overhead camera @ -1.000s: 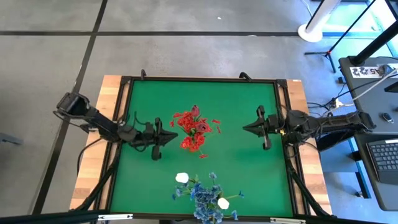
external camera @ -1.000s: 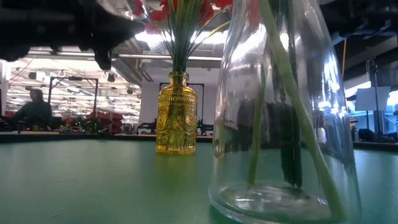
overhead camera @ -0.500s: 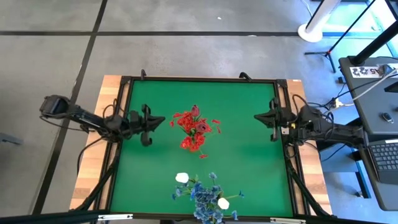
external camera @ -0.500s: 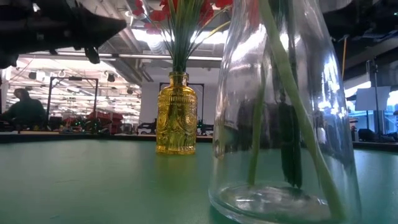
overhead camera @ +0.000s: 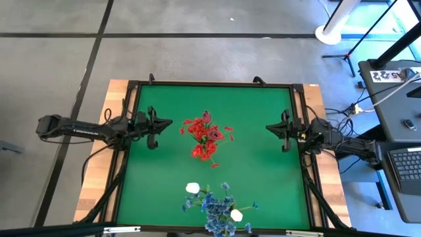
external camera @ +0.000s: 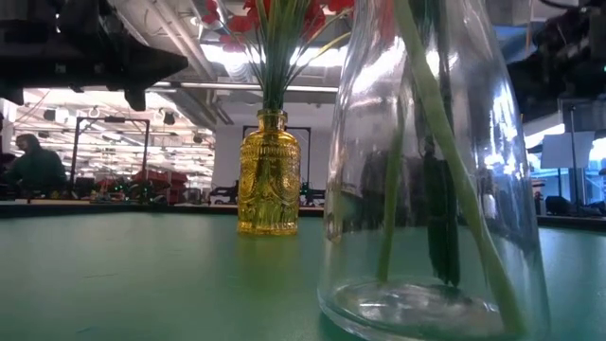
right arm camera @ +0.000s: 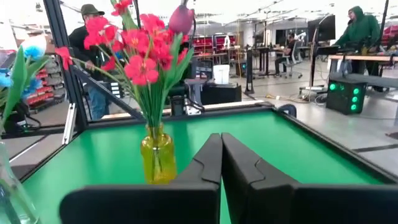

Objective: Sort flowers into vase by color
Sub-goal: Return to Home Position

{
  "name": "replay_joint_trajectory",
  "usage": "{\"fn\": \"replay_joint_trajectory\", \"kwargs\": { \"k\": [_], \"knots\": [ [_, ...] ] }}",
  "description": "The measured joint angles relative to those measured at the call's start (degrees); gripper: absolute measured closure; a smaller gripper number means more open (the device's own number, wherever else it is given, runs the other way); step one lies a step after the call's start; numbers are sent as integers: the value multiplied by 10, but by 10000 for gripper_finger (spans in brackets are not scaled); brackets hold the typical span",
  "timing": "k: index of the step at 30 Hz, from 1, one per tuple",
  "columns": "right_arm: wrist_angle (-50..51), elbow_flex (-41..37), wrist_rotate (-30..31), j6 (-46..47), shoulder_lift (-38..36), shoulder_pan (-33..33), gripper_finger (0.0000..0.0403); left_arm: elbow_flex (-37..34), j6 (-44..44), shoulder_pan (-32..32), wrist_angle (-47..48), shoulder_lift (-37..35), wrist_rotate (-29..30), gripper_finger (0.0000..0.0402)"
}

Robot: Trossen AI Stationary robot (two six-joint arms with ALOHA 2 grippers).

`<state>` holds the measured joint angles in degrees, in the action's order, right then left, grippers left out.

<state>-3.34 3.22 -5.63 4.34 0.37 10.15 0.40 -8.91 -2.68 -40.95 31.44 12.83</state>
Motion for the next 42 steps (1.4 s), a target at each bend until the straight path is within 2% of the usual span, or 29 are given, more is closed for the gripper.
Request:
{"fn": "replay_joint_trajectory", "kwargs": {
  "k": [5, 14, 22, 26, 32, 37, 42],
  "knots": [
    [-7, -25, 0, 13, -2, 0, 401, 0, -15, -37, 41, -4, -21, 401],
    [10, -26, -12, 15, -3, 0, 401, 0, -45, -92, 69, -4, -110, 401],
    [6, -26, -30, -10, -2, 0, 400, 0, -46, -123, 118, -3, -111, 401],
    [6, -27, -30, -12, -2, 0, 400, 0, -62, -166, 161, -3, -111, 401],
    [6, -27, -29, -12, -2, 0, 400, 0, -82, -240, 144, -1, -194, 401],
    [7, -28, -29, -2, -2, 0, 400, 1, -54, -245, 81, -52, -198, 401],
    [7, -28, -28, 2, -2, 0, 400, 1, -44, -219, 178, -126, -162, 401]
  ]
}}
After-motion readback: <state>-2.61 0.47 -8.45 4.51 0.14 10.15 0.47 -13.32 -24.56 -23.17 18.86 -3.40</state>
